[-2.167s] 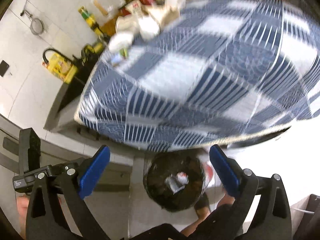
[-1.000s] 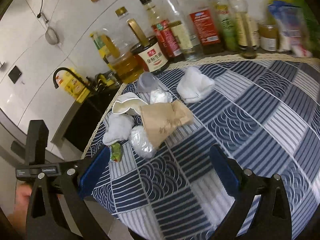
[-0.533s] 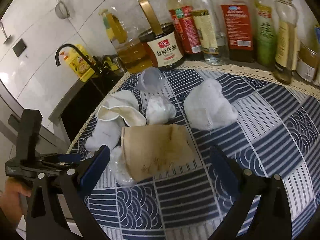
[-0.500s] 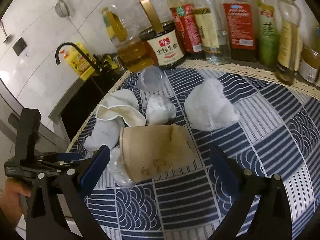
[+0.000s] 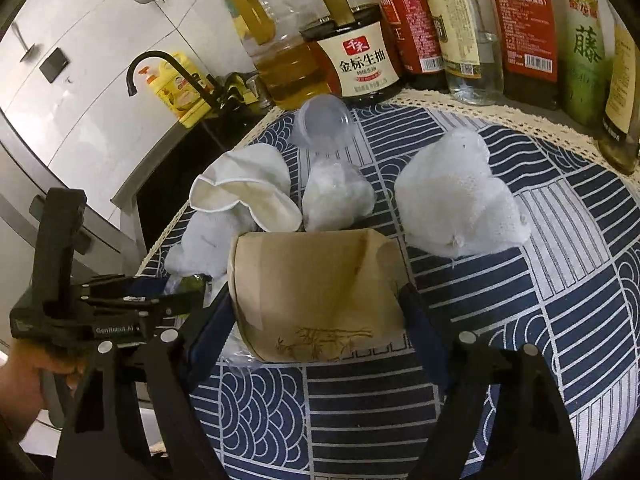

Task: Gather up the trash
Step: 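Grasp the brown paper cup with the right tool while the left tool grasps the snack packet, then carry the snack packet down with the left tool while the right tool carries the paper cup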

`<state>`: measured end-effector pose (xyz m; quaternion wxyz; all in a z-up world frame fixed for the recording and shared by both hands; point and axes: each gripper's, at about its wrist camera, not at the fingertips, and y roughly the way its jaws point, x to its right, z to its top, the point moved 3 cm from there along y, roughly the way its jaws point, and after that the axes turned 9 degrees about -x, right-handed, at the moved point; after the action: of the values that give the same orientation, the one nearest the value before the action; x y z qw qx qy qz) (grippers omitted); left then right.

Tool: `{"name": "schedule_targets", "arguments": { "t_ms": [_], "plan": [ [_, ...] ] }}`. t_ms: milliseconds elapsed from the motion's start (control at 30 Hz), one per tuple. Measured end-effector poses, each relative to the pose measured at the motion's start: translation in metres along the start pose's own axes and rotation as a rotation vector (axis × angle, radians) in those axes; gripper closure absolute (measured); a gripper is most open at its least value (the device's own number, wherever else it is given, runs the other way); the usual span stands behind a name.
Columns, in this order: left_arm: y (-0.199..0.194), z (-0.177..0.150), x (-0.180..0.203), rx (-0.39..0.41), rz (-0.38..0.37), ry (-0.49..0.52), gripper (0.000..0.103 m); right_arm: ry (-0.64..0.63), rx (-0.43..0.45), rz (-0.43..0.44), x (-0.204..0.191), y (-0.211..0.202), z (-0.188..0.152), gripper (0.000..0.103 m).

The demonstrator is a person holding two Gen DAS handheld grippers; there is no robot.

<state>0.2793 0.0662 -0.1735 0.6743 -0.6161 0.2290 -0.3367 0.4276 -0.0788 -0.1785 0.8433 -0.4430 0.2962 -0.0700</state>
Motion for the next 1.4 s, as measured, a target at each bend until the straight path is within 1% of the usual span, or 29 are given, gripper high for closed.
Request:
{"name": "schedule_targets", "arguments": {
  "t_ms": [133, 267, 333, 400, 500, 633, 733, 867, 1067, 1200, 1400],
  "plan": [
    [-0.001, -0.003, -0.004, 0.008, -0.004, 0.005, 0.051, 0.031, 0.036, -0.009, 0.003, -0.012, -0.005, 0.023],
    [-0.011, -0.009, -0.003, 0.034, -0.027, 0.013, 0.052, 0.054, 0.081, -0.061, 0.006, -0.030, -0.010, 0.023],
    [-0.014, -0.014, -0.002, 0.031, -0.044, 0.023, 0.052, 0.077, 0.110, -0.096, 0.009, -0.041, -0.013, 0.023],
    [-0.016, -0.019, 0.000, 0.031, -0.061, 0.030, 0.052, 0.108, 0.122, -0.096, 0.012, -0.050, -0.017, 0.023],
    [-0.023, -0.025, 0.001, 0.043, -0.084, 0.062, 0.052, 0.135, 0.138, -0.122, 0.011, -0.059, -0.025, 0.023],
    [-0.033, -0.031, 0.001, 0.057, -0.132, 0.113, 0.052, 0.180, 0.151, -0.148, 0.006, -0.067, -0.036, 0.023],
    [-0.044, -0.037, 0.002, 0.076, -0.181, 0.162, 0.052, 0.215, 0.181, -0.194, -0.004, -0.079, -0.048, 0.023],
    [-0.054, -0.044, 0.001, 0.089, -0.227, 0.229, 0.052, 0.267, 0.209, -0.242, -0.022, -0.092, -0.063, 0.023],
    [-0.071, -0.052, -0.009, 0.123, -0.300, 0.287, 0.052, 0.333, 0.231, -0.279, -0.049, -0.106, -0.084, 0.023],
    [-0.082, -0.062, -0.017, 0.138, -0.330, 0.336, 0.052, 0.375, 0.252, -0.286, -0.071, -0.111, -0.096, 0.023],
    [-0.098, -0.082, -0.034, 0.169, -0.355, 0.394, 0.052, 0.382, 0.268, -0.318, -0.110, -0.111, -0.112, 0.023]
  ]
}}
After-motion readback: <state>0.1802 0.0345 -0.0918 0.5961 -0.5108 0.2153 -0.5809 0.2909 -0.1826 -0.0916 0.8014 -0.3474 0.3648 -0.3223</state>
